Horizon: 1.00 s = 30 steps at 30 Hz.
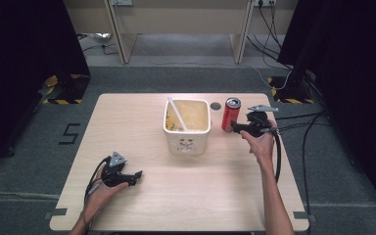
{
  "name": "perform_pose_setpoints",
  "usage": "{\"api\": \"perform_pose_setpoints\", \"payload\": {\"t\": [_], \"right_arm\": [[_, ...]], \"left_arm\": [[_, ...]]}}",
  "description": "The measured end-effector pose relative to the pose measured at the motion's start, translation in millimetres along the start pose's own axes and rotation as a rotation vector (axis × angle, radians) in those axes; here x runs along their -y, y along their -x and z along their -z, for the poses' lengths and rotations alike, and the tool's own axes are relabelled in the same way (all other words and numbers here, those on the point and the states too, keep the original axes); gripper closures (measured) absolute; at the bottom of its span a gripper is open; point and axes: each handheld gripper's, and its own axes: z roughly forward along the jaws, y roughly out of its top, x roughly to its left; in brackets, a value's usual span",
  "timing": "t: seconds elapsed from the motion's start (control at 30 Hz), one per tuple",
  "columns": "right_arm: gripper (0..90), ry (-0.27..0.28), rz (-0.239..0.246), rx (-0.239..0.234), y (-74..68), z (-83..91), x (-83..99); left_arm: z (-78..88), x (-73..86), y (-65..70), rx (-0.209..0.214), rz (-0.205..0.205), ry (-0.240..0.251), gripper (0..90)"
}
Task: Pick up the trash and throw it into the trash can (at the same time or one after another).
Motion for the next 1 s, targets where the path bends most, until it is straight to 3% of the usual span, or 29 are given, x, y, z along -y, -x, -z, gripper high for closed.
{"api": "perform_pose_setpoints", "payload": {"t": [0.43,1.0], "right_arm": [[20.0,-0.012,0.003,-0.002,-2.5,-15.3,7.5],[19.9,0.013,-0.004,0.000,-5.4,-37.1,7.7]], "left_arm": [[0.1,0.0,0.0,0.001,0.000,-0.001,13.7],[0.1,-0.1,0.0,0.000,0.000,-0.001,13.7]]}}
